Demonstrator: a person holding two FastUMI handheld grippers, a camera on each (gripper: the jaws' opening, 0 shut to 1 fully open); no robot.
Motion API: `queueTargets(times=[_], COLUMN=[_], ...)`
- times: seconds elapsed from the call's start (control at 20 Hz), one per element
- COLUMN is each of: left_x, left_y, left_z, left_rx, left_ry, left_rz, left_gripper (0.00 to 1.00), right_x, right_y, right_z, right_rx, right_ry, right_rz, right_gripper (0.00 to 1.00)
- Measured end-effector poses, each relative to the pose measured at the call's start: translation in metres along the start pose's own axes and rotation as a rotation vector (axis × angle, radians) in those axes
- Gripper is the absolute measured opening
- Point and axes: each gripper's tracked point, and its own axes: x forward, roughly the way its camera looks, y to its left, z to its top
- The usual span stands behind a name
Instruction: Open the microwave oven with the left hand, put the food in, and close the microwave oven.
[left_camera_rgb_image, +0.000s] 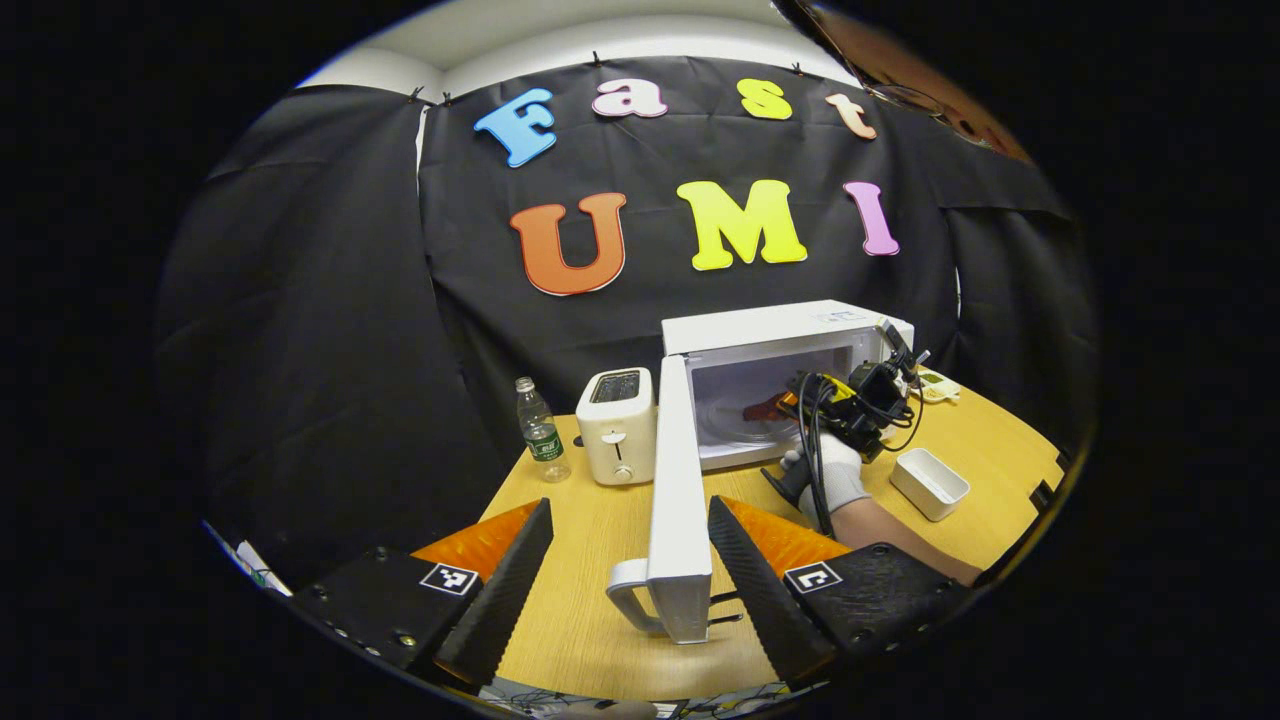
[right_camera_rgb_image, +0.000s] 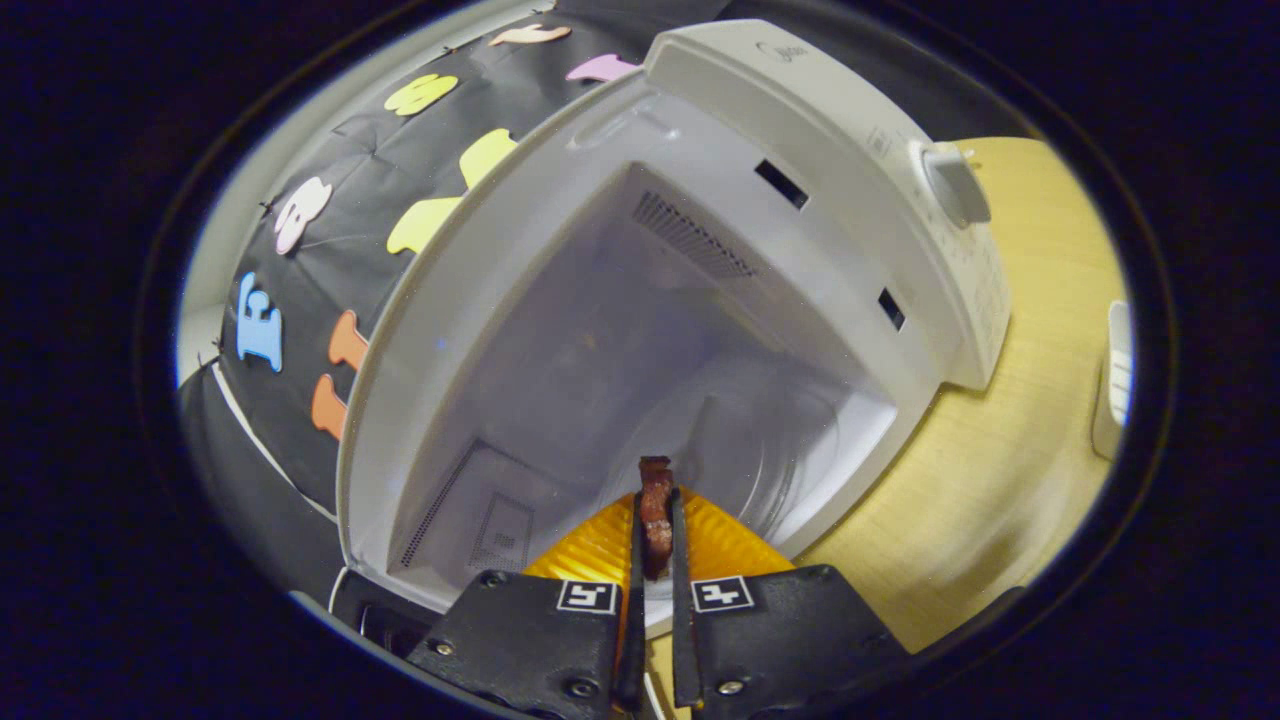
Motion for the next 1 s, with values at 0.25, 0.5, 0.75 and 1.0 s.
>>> queueTargets(times=[0.25, 0.5, 0.75, 1.0], left_x=[-0.005, -0.010, -0.016, -0.024], left_y=[0.002, 0.000, -0.001, 0.006], left_z=[0.013, 0.012, 0.010, 0.016], left_rx=[0.008, 0.022, 0.016, 0.021], left_ry=[-0.029, -0.029, -0.027, -0.057], left_rz=[-0.007, -0.015, -0.010, 0.025], left_gripper=[0.95, 0.95, 0.95, 0.95], right_x=[0.011, 0.005, -0.003, -0.034], right_y=[-0.006, -0.002, 0.000, 0.008], right_z=[-0.004, -0.001, 0.020, 0.034], right_rx=[-0.094, -0.256, -0.375, -0.381], right_ry=[-0.055, -0.035, -0.095, -0.053], right_rz=[-0.034, -0.046, -0.045, -0.012], right_gripper=[0.10, 0.58, 0.87, 1.00])
